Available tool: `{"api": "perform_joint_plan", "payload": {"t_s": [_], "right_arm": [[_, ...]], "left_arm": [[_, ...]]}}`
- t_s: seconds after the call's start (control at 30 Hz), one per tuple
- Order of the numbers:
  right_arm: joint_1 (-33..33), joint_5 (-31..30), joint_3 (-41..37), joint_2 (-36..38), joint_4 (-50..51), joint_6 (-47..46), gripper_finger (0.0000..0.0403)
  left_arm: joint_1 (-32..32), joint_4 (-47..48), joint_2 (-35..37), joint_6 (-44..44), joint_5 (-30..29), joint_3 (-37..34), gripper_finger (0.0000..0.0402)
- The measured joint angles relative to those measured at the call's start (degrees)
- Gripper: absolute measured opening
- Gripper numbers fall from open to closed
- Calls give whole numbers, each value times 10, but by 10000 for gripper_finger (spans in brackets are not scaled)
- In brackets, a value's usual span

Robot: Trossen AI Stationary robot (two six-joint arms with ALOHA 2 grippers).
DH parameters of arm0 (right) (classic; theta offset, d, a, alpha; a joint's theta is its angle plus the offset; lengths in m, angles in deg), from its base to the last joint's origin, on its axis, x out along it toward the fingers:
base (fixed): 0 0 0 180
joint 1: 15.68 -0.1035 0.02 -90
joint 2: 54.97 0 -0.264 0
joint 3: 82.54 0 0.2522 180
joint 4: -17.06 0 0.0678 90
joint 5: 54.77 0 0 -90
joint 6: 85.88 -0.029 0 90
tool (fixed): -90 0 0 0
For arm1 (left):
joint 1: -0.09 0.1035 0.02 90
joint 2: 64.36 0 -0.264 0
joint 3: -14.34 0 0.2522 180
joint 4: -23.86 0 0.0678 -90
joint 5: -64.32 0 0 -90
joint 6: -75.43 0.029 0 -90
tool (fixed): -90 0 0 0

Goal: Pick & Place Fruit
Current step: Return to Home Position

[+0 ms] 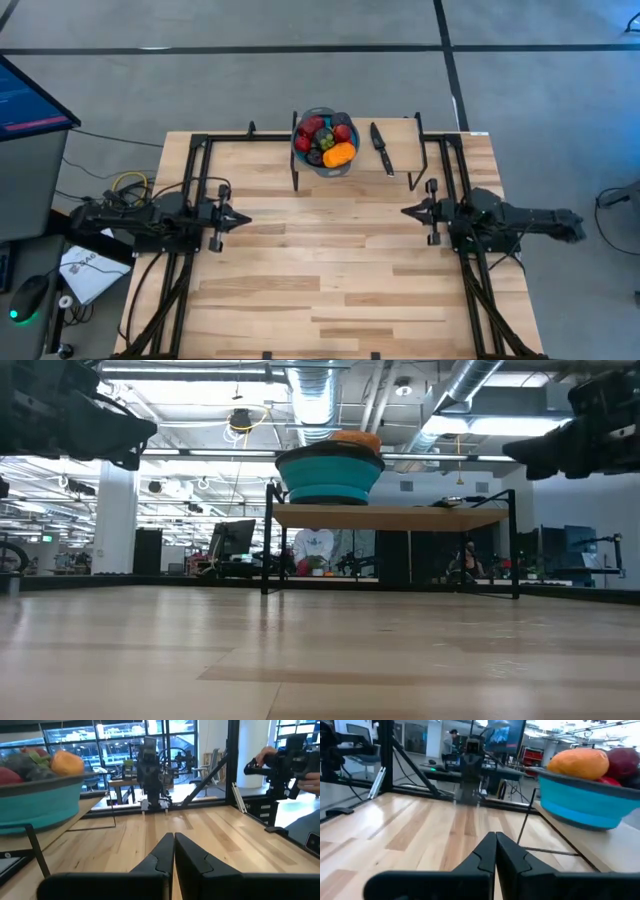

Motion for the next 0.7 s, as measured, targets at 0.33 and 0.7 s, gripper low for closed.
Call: {"api": "perform_joint_plan", "payload": {"t_s": [0.33, 0.7], "right_arm": [[-14, -14, 0, 0, 3, -46, 0], [-13, -14, 0, -1, 3, -58, 0]], "left_arm": [[0, -2, -27, 0, 0, 0, 8], [0, -7, -54, 0, 0, 0, 8]]}}
